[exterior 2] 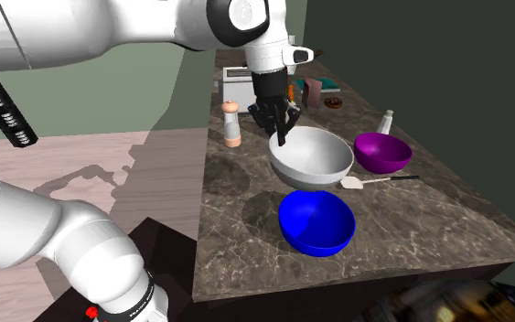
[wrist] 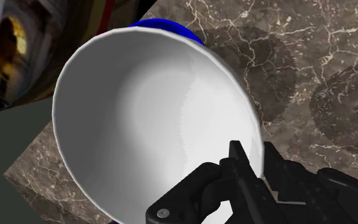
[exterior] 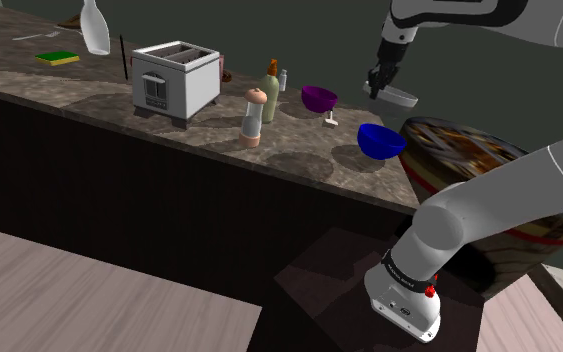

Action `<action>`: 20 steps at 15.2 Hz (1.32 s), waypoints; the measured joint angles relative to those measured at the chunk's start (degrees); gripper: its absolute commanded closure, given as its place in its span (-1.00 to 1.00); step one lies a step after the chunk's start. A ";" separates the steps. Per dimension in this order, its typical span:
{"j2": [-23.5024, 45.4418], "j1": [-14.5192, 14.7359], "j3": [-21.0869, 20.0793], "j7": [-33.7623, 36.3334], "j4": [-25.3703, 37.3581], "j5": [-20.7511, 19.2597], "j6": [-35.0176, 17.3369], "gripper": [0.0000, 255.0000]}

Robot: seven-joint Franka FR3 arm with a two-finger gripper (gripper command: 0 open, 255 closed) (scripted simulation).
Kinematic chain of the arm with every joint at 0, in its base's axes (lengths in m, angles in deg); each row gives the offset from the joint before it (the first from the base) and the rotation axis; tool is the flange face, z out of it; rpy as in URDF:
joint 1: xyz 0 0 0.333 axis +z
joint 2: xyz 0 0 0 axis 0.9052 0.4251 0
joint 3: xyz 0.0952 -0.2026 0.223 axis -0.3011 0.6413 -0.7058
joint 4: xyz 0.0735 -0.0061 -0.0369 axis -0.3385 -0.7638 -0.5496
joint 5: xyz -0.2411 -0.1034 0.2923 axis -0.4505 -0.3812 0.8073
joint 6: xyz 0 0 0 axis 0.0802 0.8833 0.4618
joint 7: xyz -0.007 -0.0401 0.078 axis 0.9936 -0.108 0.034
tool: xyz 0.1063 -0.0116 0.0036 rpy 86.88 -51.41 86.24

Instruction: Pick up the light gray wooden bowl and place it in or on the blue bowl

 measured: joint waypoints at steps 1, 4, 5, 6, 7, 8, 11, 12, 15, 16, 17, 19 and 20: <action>0.15 -0.49 1.14 -1.59 0.75 -0.35 0.23 1.00; -1.21 -1.86 3.88 -5.20 -0.16 -1.59 -0.25 1.00; -1.04 -2.00 4.32 -5.69 -0.21 -1.73 -0.60 1.00; -0.96 -2.09 4.61 -5.90 -0.62 -1.85 -1.15 1.00; -0.87 -2.15 4.80 -5.92 -1.21 -1.94 -1.84 1.00; -0.98 -2.18 4.87 -5.81 -1.95 -2.04 -2.45 1.00; -1.23 -2.32 5.14 -5.45 -4.34 -2.35 -4.57 1.00; -1.35 -2.39 5.26 -5.33 -5.28 -2.49 -5.40 1.00; -1.33 -2.48 5.51 -4.98 -7.26 -2.75 -7.38 1.00; -1.41 -2.50 5.52 -4.69 -8.20 -2.85 -8.20 1.00; -1.30 -2.51 5.60 -4.52 -8.92 -2.92 -9.00 1.00; -1.11 -2.59 5.85 -4.29 -10.30 -3.13 -10.55 1.00; -1.01 -2.61 5.94 -4.18 -10.89 -3.21 -11.23 1.00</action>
